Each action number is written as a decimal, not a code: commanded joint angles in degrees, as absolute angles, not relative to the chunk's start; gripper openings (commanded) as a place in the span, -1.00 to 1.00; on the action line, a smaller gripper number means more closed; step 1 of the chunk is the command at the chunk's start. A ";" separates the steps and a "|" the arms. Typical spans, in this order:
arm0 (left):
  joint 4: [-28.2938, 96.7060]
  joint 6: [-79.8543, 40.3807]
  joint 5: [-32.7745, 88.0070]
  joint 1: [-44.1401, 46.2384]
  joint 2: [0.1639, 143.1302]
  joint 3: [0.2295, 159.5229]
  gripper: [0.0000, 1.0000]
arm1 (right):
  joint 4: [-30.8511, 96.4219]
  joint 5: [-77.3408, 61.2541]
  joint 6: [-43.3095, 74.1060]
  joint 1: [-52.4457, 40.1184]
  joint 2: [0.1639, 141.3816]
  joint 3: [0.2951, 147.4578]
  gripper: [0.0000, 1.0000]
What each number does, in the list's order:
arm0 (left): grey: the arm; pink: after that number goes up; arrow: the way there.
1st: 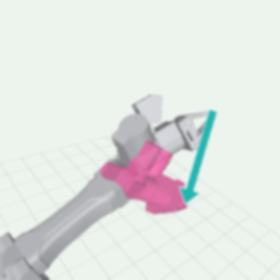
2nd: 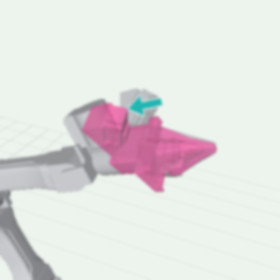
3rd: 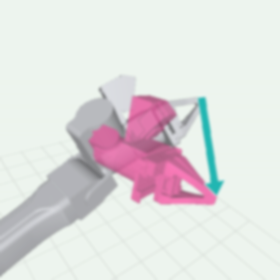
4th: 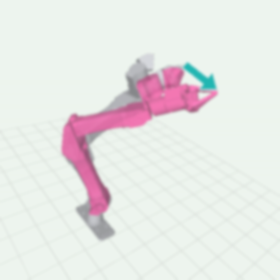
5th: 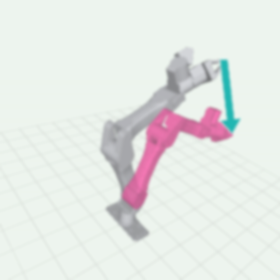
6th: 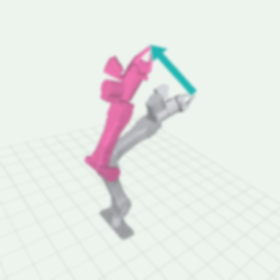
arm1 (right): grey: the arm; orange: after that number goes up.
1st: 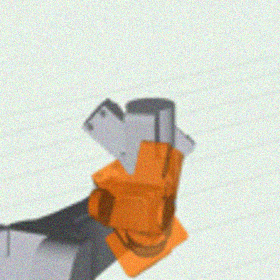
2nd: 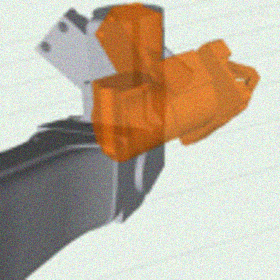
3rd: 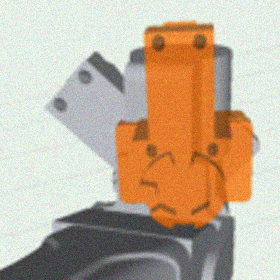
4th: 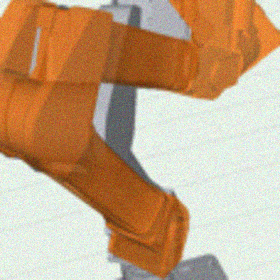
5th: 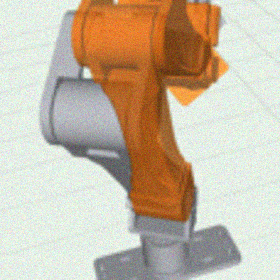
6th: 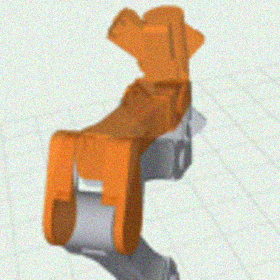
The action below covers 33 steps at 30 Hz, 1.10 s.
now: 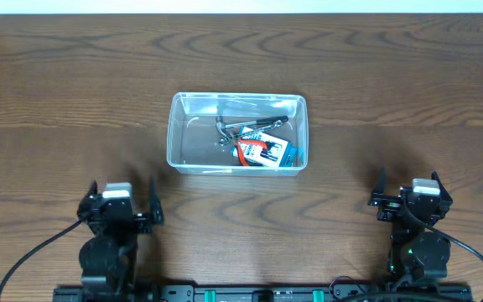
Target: Pack container
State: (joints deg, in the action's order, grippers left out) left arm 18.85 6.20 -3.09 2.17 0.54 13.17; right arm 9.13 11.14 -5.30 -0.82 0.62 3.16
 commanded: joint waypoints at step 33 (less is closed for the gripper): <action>4.16 1.21 -0.64 4.36 0.23 0.23 0.96 | 8.99 11.55 -4.32 -0.67 0.27 2.76 0.98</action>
State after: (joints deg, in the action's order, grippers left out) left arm 2.04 1.50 -0.36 4.19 0.49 1.48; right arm 9.15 11.22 -5.13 -0.80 0.62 3.14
